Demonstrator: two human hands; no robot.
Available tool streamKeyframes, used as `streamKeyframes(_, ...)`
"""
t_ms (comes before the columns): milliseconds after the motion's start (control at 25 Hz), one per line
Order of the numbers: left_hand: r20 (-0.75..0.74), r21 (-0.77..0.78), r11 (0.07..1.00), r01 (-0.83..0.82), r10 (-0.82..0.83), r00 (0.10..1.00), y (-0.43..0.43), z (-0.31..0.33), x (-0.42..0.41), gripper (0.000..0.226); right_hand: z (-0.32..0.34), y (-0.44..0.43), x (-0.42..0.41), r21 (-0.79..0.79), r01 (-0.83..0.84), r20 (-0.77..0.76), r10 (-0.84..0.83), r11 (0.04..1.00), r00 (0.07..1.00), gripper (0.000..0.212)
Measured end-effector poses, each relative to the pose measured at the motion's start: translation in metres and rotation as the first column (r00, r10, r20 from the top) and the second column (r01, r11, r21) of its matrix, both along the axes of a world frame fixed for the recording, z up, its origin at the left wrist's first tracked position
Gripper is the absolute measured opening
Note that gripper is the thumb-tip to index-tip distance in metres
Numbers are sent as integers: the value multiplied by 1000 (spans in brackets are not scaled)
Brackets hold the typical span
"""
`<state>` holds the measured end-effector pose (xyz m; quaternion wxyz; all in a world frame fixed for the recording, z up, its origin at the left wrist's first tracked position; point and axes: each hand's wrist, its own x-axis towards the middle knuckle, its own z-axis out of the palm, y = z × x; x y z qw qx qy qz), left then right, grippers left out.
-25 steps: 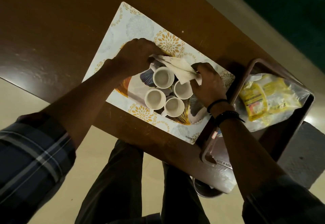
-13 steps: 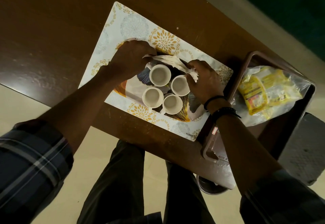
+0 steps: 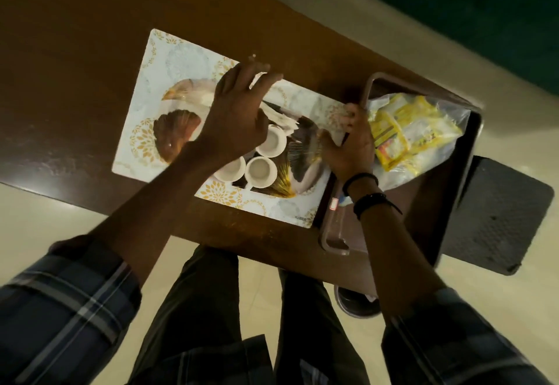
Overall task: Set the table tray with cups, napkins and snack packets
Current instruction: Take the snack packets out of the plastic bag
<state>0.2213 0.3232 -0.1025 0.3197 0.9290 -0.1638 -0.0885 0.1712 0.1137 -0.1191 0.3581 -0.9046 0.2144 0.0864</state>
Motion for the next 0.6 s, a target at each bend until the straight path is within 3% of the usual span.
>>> streamKeyframes(120,8,-31,996,83,-83,997,-52,9,-14,60,4,-51,-22,-26,320,-30,-320,947,947,67)
streamKeyframes(240,-4,-30,984,173,-174,985,-96,4,-33,56,-7,-107,-46,-156,585,-140,-604,796,785,82)
streamKeyframes(320,-43,-22,976,216,-217,975,-120,-1,-50,56,-17,-133,-59,-60,695,-248,-685,717,685,94)
streamKeyframes(520,-182,-20,968,250,-249,951,-146,-15,-86,53,-35,-146,-71,215,745,-498,-585,632,640,54)
streamKeyframes(600,-253,-3,966,260,-253,934,-149,-16,-95,54,-29,-138,-69,305,798,-566,-575,520,591,28)
